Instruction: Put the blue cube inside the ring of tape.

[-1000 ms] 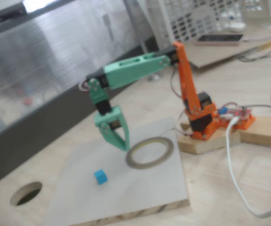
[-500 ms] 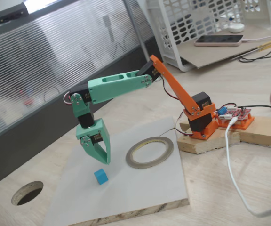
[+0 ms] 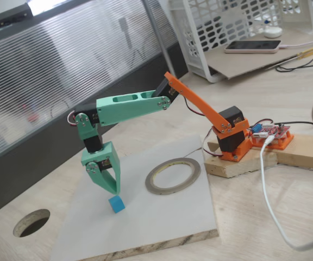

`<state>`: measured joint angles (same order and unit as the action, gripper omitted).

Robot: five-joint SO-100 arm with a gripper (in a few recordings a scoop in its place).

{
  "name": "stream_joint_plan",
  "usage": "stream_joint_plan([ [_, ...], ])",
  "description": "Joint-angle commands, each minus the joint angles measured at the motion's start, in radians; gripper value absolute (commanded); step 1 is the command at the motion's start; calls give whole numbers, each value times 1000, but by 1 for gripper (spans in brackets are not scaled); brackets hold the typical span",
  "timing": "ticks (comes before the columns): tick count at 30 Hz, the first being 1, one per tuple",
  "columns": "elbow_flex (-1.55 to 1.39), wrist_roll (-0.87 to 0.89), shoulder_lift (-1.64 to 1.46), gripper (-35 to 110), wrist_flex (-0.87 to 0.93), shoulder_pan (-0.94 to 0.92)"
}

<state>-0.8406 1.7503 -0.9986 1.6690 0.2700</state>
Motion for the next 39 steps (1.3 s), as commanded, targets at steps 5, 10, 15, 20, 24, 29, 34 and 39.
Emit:
stream_joint_plan([
  [5,104,5,58,-1,-9,18],
  [10,117,5,84,-1,-11,17],
  [15,117,5,84,-1,-11,14],
  [20,117,3,84,-1,-12,14],
  [24,117,3,84,-1,-40,12],
  [29,117,3,84,-1,-55,12],
  [34,117,3,84,-1,-46,12],
  [39,117,3,78,-1,-48,12],
])
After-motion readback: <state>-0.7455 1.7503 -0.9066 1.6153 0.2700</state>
